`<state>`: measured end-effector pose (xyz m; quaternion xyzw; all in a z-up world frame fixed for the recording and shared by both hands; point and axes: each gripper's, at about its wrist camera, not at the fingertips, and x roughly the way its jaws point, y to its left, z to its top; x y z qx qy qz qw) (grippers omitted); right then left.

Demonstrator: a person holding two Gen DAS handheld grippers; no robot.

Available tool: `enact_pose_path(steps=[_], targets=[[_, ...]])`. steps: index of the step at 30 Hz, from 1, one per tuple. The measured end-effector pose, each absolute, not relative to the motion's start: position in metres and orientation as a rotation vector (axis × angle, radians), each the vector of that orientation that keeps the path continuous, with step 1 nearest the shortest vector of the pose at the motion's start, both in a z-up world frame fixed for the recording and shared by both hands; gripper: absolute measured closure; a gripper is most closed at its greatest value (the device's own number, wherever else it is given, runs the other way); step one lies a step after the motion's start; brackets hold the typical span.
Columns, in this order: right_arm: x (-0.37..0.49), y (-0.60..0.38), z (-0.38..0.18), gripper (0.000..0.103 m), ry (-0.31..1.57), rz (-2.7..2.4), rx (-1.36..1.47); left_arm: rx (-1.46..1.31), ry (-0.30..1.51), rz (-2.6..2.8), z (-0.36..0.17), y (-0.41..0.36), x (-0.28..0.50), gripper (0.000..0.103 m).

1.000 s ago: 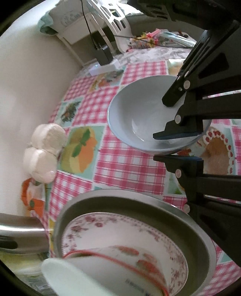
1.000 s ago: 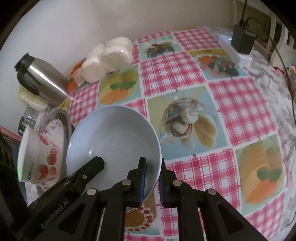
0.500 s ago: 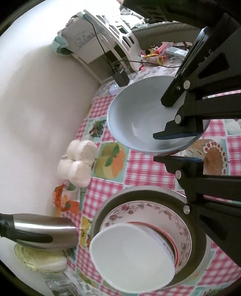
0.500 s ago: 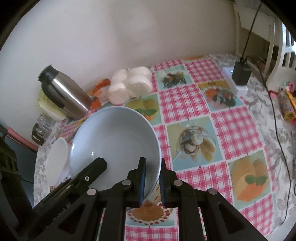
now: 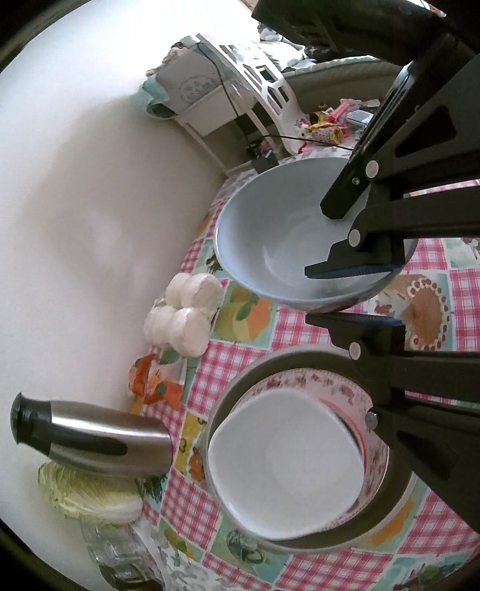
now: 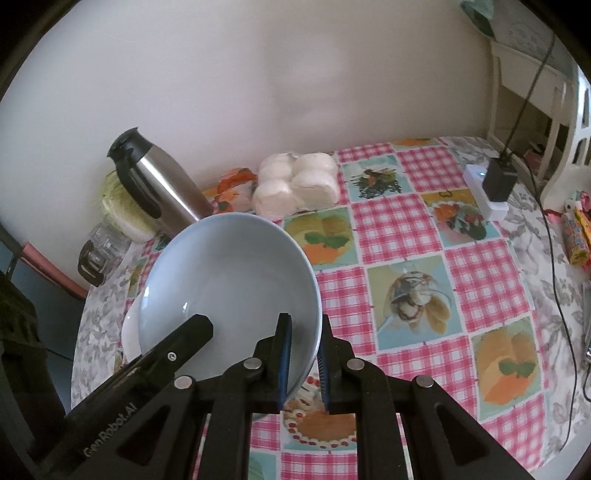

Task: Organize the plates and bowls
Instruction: 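Lift the white bowl with both grippers and carry it over the basin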

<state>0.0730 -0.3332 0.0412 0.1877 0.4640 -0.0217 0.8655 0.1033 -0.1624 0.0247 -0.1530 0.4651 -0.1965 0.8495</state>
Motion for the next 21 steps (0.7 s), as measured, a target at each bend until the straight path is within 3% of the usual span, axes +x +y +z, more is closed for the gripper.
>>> enact_pose_path(steps=[21], targets=[[0.107, -0.243, 0.04, 0.087, 0.972, 0.079, 0.349, -0.424, 0.953, -0.335, 0.034, -0.067, 0.121, 0.086]])
